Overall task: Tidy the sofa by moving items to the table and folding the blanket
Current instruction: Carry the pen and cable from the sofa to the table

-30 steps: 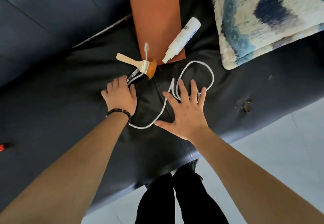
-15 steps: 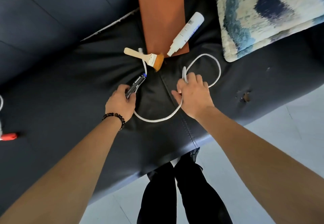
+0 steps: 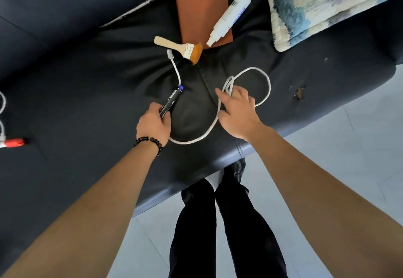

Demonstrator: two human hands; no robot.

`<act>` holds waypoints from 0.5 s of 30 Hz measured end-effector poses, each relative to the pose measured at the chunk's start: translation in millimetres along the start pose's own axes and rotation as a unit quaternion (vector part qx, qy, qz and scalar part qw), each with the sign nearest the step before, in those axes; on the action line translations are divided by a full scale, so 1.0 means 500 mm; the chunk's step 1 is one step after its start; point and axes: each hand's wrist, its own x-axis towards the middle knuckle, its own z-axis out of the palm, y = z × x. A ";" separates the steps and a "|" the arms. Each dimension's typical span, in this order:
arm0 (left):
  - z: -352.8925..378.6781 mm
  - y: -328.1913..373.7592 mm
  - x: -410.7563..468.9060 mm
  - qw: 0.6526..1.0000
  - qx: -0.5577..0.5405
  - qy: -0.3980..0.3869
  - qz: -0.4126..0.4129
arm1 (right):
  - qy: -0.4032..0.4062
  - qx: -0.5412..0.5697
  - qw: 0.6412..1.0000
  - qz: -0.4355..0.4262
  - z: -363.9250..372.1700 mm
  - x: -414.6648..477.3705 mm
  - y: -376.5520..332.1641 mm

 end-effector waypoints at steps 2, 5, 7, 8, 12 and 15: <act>-0.011 -0.002 -0.031 1.000 -0.026 -0.015 -0.010 | -0.005 0.193 0.980 0.045 -0.016 -0.031 -0.011; -0.045 0.010 -0.111 0.998 -0.061 -0.002 -0.016 | 0.046 0.288 0.954 0.075 -0.045 -0.116 -0.042; -0.086 0.033 -0.178 0.994 -0.103 0.007 -0.028 | 0.097 0.250 0.960 0.081 -0.071 -0.186 -0.058; -0.111 0.049 -0.216 0.992 -0.121 0.009 -0.030 | 0.120 0.238 0.960 0.082 -0.086 -0.226 -0.065; -0.242 0.142 -0.383 0.984 -0.176 0.003 -0.005 | 0.181 0.241 0.949 0.090 -0.195 -0.421 -0.102; -0.346 0.225 -0.523 0.979 -0.197 -0.007 0.049 | 0.238 0.240 0.933 0.128 -0.292 -0.598 -0.132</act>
